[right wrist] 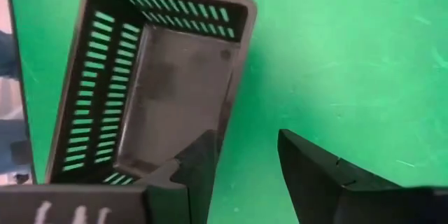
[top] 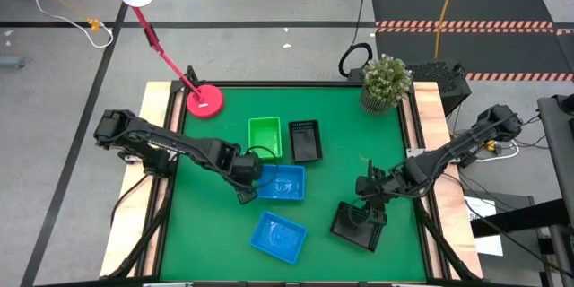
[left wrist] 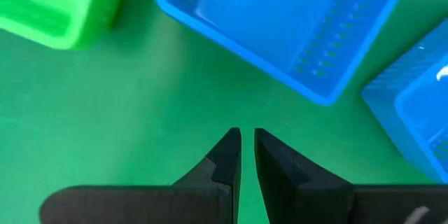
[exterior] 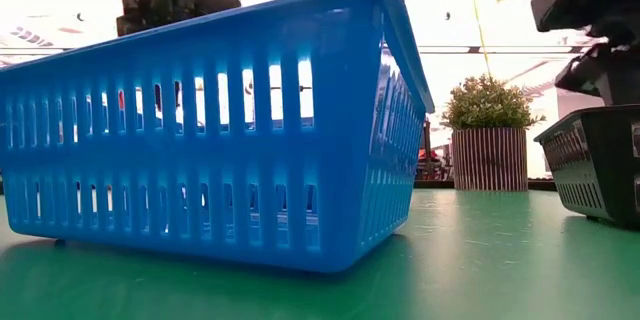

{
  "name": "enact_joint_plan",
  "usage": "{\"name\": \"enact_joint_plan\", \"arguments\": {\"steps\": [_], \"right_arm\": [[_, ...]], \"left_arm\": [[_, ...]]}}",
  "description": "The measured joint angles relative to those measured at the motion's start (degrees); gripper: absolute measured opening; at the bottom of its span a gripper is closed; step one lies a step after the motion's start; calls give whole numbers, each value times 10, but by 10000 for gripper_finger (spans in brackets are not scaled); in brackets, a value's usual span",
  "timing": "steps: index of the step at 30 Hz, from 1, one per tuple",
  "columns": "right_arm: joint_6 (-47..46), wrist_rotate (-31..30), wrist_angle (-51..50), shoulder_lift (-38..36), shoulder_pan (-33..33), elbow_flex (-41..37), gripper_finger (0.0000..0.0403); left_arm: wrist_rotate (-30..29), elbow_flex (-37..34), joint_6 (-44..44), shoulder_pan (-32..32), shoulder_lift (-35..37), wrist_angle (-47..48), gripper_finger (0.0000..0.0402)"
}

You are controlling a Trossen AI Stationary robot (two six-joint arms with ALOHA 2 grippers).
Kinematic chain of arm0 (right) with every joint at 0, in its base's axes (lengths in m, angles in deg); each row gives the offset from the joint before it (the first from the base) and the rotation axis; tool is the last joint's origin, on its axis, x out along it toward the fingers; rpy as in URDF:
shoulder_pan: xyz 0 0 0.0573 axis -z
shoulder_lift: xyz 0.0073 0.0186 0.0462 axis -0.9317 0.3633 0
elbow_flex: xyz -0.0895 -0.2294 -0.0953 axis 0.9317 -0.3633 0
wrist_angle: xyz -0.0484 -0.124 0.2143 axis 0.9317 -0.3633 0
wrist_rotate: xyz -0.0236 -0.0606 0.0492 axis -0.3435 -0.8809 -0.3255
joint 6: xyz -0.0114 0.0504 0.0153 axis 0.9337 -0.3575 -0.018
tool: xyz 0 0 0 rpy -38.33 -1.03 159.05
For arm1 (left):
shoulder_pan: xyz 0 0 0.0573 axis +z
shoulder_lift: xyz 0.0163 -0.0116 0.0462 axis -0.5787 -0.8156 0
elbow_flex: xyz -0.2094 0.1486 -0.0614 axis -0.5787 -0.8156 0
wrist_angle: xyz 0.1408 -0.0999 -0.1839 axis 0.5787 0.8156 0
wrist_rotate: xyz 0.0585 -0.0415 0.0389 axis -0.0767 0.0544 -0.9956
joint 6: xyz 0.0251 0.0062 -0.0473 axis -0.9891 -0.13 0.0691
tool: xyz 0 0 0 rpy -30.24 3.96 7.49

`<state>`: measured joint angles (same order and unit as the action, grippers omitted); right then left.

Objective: Stack baskets by color
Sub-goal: Stack the bottom black bin on top of the top black bin

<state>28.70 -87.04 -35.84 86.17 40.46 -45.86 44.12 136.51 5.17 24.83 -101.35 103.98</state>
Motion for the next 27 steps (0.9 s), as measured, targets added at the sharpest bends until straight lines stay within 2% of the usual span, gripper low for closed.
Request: {"name": "enact_joint_plan", "arguments": {"steps": [9,14,21,27], "right_arm": [[-17,42,81,0,-4,-48,146],[-33,44,90,0,-4,-61,136],[-41,44,123,0,-4,-79,85],[-58,42,125,0,-3,-81,17]], "left_arm": [[-7,0,53,-27,0,0,42],[-9,0,65,-32,0,-4,42],[-15,0,65,-33,0,-11,42],[-21,0,63,-33,0,-11,42]]}}
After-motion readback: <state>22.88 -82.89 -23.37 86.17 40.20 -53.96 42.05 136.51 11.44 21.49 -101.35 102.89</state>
